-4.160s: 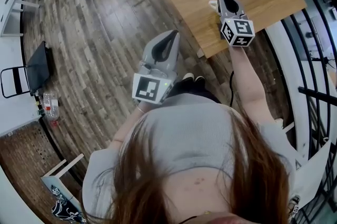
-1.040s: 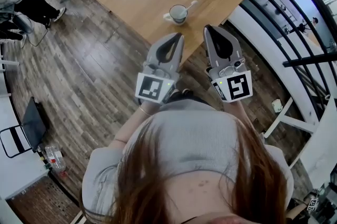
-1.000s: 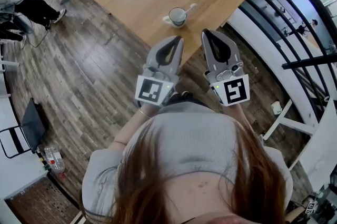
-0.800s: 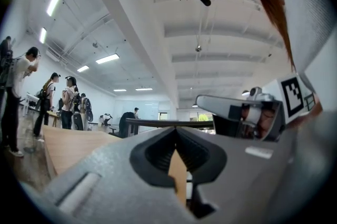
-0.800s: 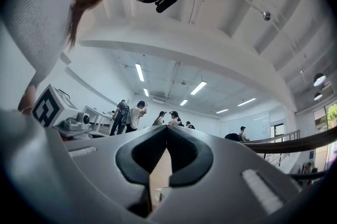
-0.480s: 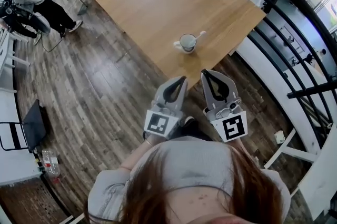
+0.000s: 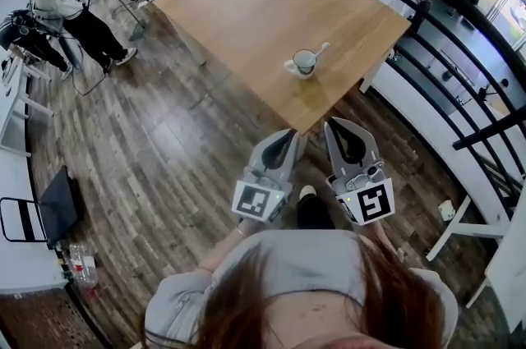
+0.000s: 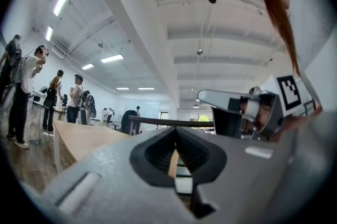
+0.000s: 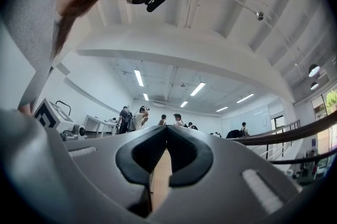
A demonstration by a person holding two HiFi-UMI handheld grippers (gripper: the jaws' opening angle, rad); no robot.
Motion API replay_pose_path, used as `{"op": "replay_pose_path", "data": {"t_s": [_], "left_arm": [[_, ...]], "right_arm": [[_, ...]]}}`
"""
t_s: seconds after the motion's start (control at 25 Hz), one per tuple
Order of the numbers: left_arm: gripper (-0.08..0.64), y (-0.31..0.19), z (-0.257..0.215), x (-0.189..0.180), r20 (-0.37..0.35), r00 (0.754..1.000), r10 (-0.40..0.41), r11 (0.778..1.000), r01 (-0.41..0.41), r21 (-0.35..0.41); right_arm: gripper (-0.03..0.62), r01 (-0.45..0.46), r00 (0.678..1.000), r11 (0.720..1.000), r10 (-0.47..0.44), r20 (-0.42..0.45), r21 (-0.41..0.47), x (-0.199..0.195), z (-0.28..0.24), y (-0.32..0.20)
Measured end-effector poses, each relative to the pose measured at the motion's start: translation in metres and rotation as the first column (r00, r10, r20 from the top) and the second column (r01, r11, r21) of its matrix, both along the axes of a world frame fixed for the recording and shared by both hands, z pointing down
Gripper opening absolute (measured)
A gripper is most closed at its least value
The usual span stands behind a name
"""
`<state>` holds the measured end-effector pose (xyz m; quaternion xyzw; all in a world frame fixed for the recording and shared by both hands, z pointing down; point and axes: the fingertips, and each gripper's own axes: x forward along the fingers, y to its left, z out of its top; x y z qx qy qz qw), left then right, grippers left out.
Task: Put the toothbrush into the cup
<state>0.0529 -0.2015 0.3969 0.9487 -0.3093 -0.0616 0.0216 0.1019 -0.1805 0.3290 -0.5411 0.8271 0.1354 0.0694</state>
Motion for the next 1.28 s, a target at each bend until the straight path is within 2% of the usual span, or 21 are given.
{"op": "replay_pose_path", "data": {"t_s": [0.16, 0.28, 0.44, 0.68, 1.0, 1.28], "left_arm": [[0.003, 0.053, -0.005, -0.037, -0.002, 1.000, 0.009, 1.000, -0.009, 0.013], [0.003, 0.095, -0.013, -0.064, 0.001, 1.000, 0.016, 1.000, -0.016, 0.024], [0.003, 0.135, -0.018, -0.084, -0.002, 0.999, 0.050, 0.998, -0.050, 0.042], [0.003, 0.181, -0.024, -0.093, -0.020, 0.996, 0.086, 0.995, -0.084, 0.062], [0.003, 0.203, -0.036, -0.099, -0.022, 0.997, 0.072, 0.995, -0.070, 0.071], [0.003, 0.221, -0.044, -0.088, -0.018, 0.998, 0.055, 0.995, -0.053, 0.087]], "right_arm": [[-0.006, -0.038, 0.996, 0.998, 0.042, 0.077, -0.044, -0.020, 0.004, 0.050], [-0.005, -0.030, 0.988, 0.997, 0.039, 0.148, -0.066, -0.043, 0.002, 0.090], [-0.003, -0.045, 0.978, 0.996, 0.059, 0.200, -0.074, -0.065, 0.003, 0.138], [-0.002, -0.076, 0.989, 0.995, 0.085, 0.122, -0.071, -0.089, 0.004, 0.187], [-0.002, -0.044, 0.992, 0.998, 0.050, 0.115, -0.049, -0.100, -0.011, 0.205], [-0.002, -0.002, 0.996, 0.999, 0.007, 0.087, -0.054, -0.096, -0.016, 0.218]]}}
